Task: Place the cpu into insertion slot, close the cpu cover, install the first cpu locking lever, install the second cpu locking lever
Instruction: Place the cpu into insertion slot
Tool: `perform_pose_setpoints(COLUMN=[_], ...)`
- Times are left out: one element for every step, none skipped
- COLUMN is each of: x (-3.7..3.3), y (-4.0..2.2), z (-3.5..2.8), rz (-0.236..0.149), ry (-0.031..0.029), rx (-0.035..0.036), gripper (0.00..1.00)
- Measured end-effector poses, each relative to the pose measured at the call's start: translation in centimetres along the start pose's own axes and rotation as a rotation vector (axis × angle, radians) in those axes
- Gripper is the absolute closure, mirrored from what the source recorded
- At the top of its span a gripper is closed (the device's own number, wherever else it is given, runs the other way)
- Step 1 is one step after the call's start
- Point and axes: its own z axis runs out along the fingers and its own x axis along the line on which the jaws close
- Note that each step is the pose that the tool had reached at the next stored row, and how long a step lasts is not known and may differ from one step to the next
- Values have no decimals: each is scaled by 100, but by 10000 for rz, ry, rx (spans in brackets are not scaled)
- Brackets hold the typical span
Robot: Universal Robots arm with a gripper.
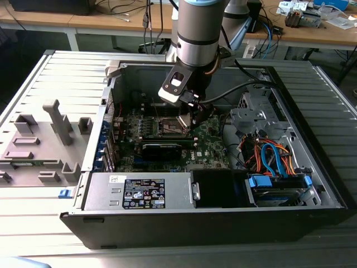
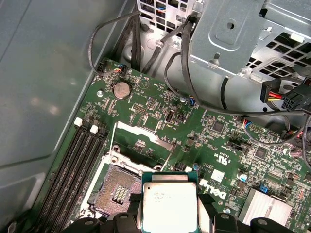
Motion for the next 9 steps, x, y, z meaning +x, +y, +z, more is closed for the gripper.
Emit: perform_pose_setpoints(x=[0,0,0,0,0,0,0,0,0], y=[0,0,0,0,0,0,0,0,0], z=[0,0,0,0,0,0,0,0,0], rz=[8,12,17,25,31,34,42,50,57], ry=[0,0,-1,-1,-1,-1,-2,-2,-2], rx=[0,0,0,0,0,0,0,-1,0], gripper=[45,45,45,45,45,45,45,45,45])
